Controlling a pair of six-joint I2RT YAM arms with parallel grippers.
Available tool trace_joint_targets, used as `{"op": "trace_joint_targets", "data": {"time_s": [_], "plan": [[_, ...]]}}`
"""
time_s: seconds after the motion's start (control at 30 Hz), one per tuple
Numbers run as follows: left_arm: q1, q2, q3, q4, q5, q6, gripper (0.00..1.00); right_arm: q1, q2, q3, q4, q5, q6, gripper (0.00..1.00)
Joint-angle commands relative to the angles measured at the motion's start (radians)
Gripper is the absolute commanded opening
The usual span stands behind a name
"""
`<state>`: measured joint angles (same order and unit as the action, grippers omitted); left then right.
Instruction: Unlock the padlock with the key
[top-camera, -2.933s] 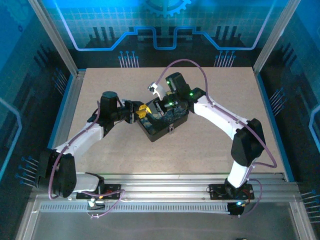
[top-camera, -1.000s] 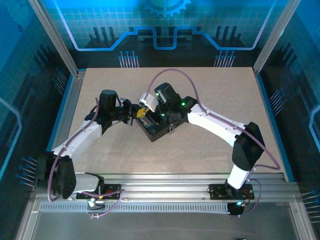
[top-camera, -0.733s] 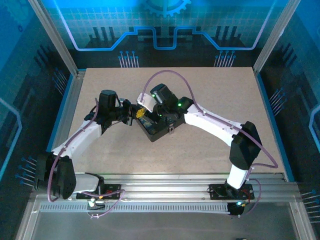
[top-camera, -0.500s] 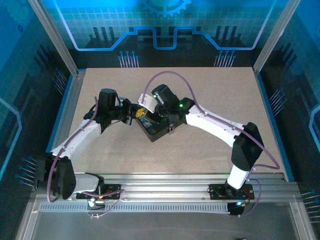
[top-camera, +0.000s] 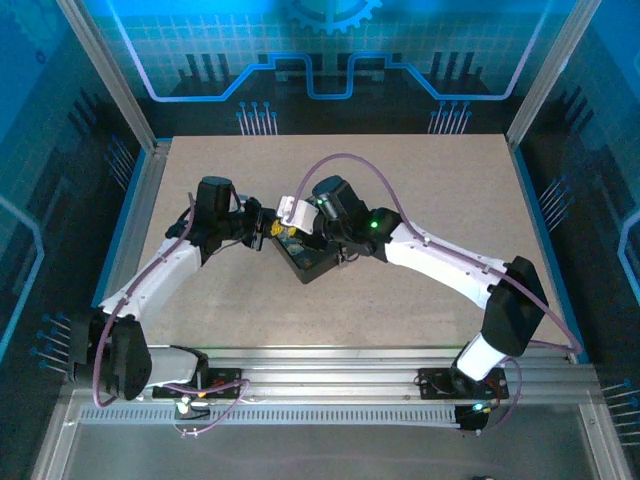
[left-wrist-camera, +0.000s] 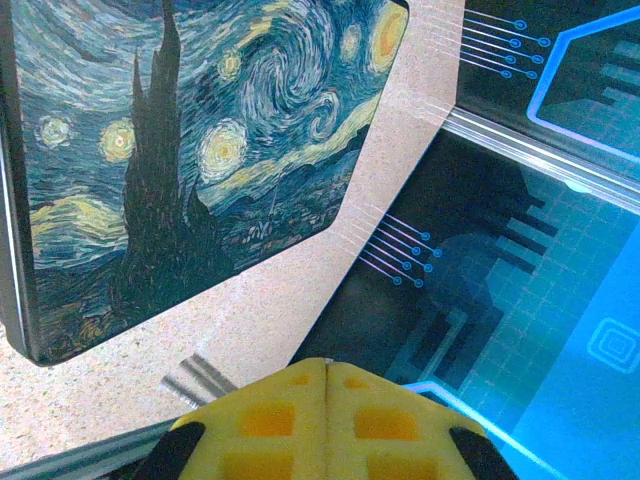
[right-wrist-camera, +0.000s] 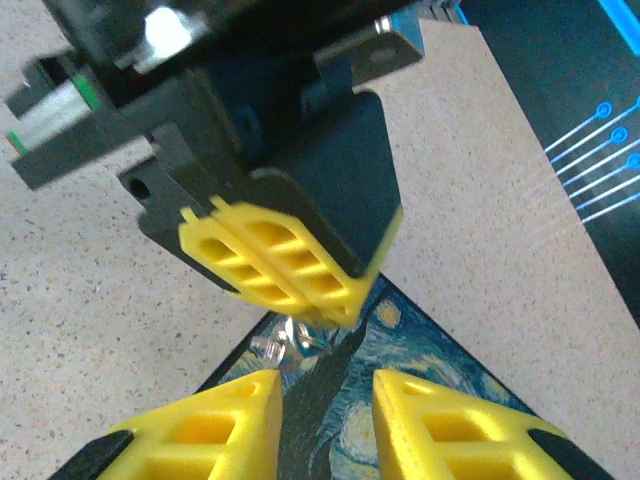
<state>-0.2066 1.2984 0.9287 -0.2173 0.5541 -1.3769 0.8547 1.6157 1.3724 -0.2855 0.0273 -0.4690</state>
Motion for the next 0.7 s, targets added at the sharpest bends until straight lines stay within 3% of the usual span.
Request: {"op": "trace_joint_targets", "data": {"time_s": [0.0,0.47,0.67], "plan": [[0.003,-0.027,0.035,-0.022,0.0,0.023,0.0,0.026,0.016,0.014,0.045,0.014,-0.06,0.31],[0.003,-0.021,0.038,-0.014,0.009,0.022,0.0,0.035,0.062,0.03,0.027,0.046,-0.099,0.29],[0.003,-0.024,0.035,-0.012,0.013,0.021,0.0,0.033,0.088,0.035,0.057,0.078,-0.098,0.22]]}}
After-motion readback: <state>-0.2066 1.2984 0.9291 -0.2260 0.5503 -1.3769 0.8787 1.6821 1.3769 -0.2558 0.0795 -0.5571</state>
